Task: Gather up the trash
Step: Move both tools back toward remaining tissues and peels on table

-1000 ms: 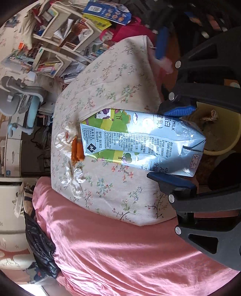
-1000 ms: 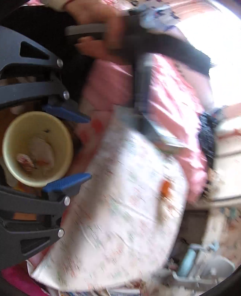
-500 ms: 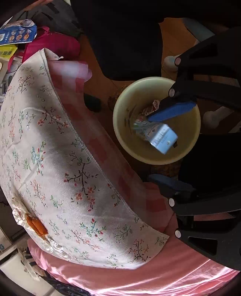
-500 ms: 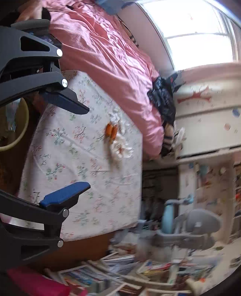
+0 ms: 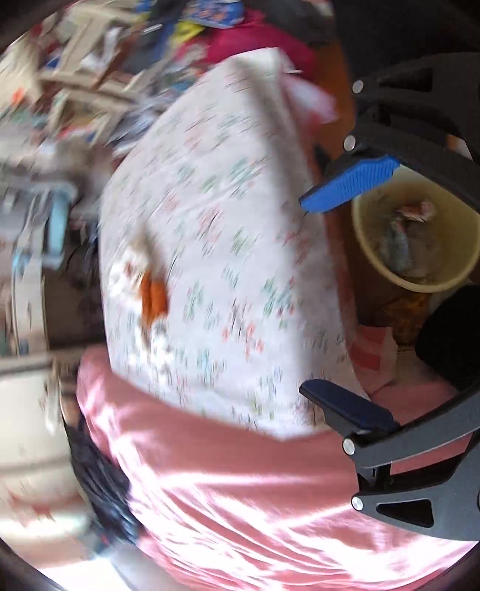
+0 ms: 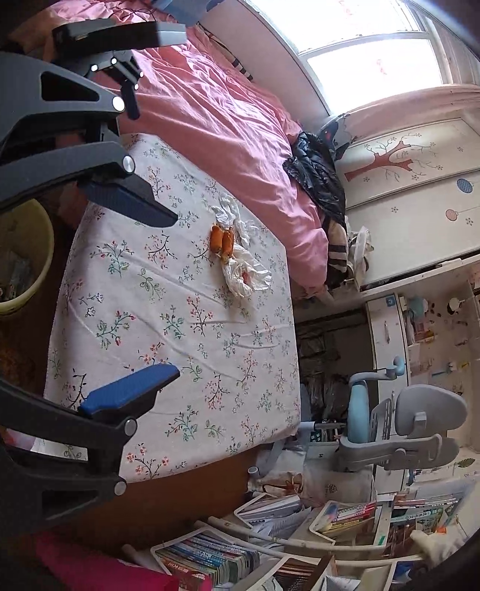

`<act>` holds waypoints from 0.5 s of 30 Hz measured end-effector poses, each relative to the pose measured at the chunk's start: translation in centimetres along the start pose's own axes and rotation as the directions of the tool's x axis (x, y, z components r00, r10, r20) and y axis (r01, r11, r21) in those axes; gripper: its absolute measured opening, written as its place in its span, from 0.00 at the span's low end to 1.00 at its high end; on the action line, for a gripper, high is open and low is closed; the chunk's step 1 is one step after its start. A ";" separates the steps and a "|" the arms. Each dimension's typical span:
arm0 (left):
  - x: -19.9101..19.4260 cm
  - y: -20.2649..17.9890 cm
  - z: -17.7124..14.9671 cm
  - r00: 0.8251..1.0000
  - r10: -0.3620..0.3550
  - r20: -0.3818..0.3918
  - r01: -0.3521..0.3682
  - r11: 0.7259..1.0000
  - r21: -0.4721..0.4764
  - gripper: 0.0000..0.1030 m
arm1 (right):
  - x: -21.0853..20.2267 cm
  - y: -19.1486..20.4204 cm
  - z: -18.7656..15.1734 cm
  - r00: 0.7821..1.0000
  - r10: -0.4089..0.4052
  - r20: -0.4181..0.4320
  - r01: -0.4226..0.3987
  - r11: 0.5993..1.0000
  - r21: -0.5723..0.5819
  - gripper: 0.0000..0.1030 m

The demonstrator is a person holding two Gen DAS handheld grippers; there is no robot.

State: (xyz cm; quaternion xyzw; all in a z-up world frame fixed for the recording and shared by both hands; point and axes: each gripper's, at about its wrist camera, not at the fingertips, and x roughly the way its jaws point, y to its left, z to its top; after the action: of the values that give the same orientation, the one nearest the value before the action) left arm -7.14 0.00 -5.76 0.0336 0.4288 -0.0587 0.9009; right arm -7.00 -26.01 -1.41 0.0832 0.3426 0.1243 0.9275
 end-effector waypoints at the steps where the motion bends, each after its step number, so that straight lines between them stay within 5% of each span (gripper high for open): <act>1: 0.1 1.1 0.3 1.000 0.002 -0.003 -0.002 0.998 -0.058 0.89 | 0.1 0.1 0.0 1.000 -0.003 -0.004 0.003 1.000 -0.009 0.73; 6: 0.5 5.3 0.8 0.999 -0.028 -0.024 0.020 0.964 -0.267 0.89 | 0.4 1.5 -0.4 0.999 -0.028 -0.016 0.026 0.996 -0.081 0.74; 15: 0.7 5.0 0.5 1.000 -0.026 -0.015 0.021 0.971 -0.239 0.89 | 0.9 3.5 -1.2 0.999 -0.042 -0.030 0.036 0.981 -0.190 0.77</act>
State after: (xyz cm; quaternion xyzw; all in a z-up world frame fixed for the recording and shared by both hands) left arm -5.64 4.82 -5.88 -0.0794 0.4412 -0.0171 0.8937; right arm -7.78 -22.33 -2.05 -0.0143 0.3464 0.1396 0.9275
